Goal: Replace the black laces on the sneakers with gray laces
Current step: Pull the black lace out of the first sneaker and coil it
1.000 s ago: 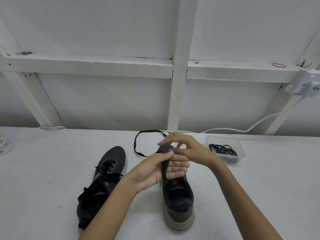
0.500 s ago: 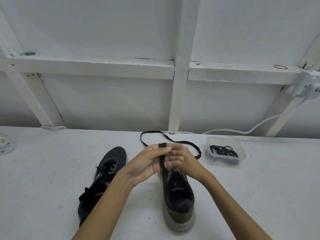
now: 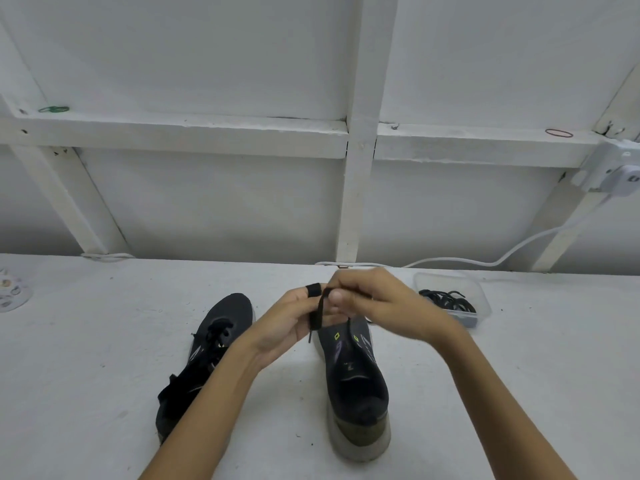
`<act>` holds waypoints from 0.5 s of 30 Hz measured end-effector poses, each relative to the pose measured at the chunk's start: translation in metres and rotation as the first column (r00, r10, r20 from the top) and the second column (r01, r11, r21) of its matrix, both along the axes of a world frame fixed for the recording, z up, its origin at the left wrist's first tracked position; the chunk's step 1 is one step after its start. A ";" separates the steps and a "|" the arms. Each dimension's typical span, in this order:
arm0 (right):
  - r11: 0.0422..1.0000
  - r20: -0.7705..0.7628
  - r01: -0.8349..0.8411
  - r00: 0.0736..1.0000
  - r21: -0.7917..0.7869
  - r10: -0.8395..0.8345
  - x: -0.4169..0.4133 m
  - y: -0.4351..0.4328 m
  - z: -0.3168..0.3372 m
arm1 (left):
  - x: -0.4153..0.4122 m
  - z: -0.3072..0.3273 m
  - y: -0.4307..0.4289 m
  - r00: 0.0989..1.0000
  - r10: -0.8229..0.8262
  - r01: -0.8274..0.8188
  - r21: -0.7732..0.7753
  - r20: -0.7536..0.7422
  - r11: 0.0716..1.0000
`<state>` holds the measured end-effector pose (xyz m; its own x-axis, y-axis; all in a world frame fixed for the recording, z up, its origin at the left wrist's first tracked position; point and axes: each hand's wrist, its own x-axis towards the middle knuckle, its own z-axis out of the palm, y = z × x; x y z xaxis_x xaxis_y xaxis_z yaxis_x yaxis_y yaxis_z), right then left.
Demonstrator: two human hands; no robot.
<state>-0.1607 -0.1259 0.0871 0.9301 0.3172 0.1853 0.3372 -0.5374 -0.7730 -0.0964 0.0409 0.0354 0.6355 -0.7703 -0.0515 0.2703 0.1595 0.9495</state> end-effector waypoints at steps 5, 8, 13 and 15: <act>0.997 0.038 0.074 0.996 0.022 -0.075 0.025 -0.007 0.005 | -0.013 0.007 -0.006 0.974 0.002 -0.029 -0.119 -0.225 0.992; 0.995 0.068 0.096 0.993 0.037 -0.098 0.035 -0.005 0.001 | -0.016 0.009 -0.006 0.928 -0.019 -0.061 -0.202 -0.372 0.978; 0.988 0.047 0.144 0.988 0.060 -0.146 0.046 -0.003 -0.010 | -0.021 0.007 -0.008 0.922 -0.064 -0.008 -0.185 -0.381 0.983; 0.983 0.035 0.174 0.984 0.057 -0.176 0.050 -0.003 -0.018 | -0.021 0.006 -0.008 0.927 -0.069 0.004 -0.174 -0.368 0.985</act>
<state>-0.1104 -0.1287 0.0694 0.9620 0.1388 0.2350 0.2722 -0.5492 -0.7901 -0.1171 0.0325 0.0413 0.5669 -0.8105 -0.1472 0.6071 0.2903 0.7397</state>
